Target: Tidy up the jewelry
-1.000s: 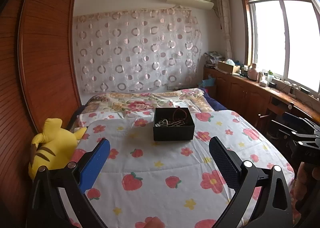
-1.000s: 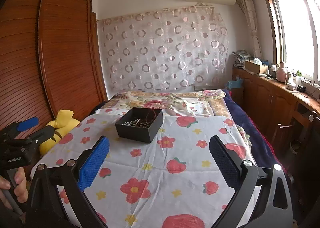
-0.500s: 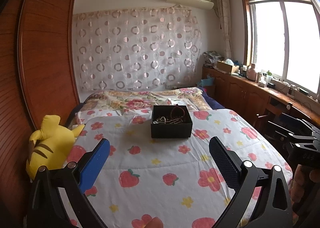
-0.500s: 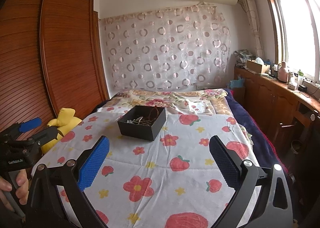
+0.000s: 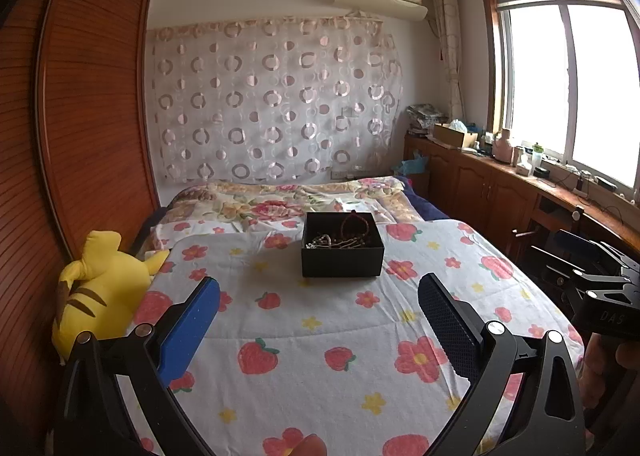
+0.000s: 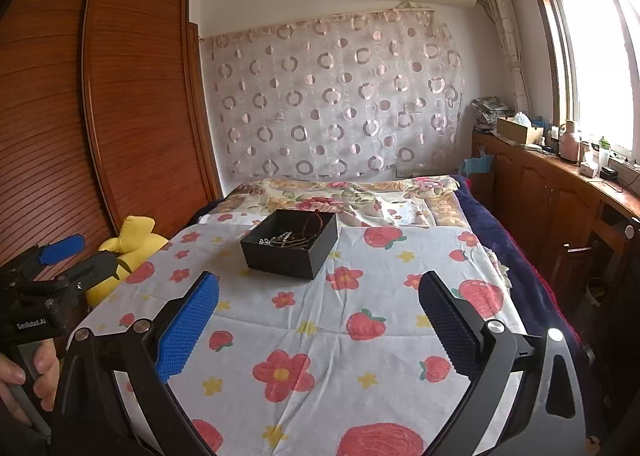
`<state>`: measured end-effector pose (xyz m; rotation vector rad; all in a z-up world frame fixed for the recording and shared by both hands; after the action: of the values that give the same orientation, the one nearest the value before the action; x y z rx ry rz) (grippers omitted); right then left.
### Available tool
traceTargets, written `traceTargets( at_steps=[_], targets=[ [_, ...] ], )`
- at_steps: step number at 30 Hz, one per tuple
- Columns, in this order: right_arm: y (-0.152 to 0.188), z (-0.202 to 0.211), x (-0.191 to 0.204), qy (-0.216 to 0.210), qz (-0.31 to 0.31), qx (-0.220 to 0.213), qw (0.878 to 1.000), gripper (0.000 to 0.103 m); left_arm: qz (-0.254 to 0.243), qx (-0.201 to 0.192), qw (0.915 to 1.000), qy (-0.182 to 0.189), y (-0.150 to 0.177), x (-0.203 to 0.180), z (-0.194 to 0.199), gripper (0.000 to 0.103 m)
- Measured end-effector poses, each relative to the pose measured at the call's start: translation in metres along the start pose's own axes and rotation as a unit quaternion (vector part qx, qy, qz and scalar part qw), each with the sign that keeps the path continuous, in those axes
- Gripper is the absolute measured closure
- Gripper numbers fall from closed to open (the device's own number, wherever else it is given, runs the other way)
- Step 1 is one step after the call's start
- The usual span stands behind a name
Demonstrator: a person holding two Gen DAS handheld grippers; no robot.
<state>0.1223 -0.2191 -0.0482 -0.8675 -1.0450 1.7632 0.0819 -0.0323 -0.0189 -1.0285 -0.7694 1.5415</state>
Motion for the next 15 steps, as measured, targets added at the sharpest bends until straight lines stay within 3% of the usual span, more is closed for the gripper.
traceTargets(
  at_steps=[15],
  targets=[
    [0.0013,-0.0012,0.0031,0.001,-0.001,0.003,1.000,0.002,0.002,0.001,1.0000,0.000,0.0018,-0.0002,0.0004,0.007]
  ],
)
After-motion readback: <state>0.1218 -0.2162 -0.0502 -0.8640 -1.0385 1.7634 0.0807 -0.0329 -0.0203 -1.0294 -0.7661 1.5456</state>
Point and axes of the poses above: each gripper's, at about its wrist camera, not at the fingertips, and z roughly against the way its jaws point, x to its left, y to its underside, the point moved 6 cm from there along -z, roughly the way its jaws point, and after that the axes turned 14 degrees about z, right-handed, at the moved point
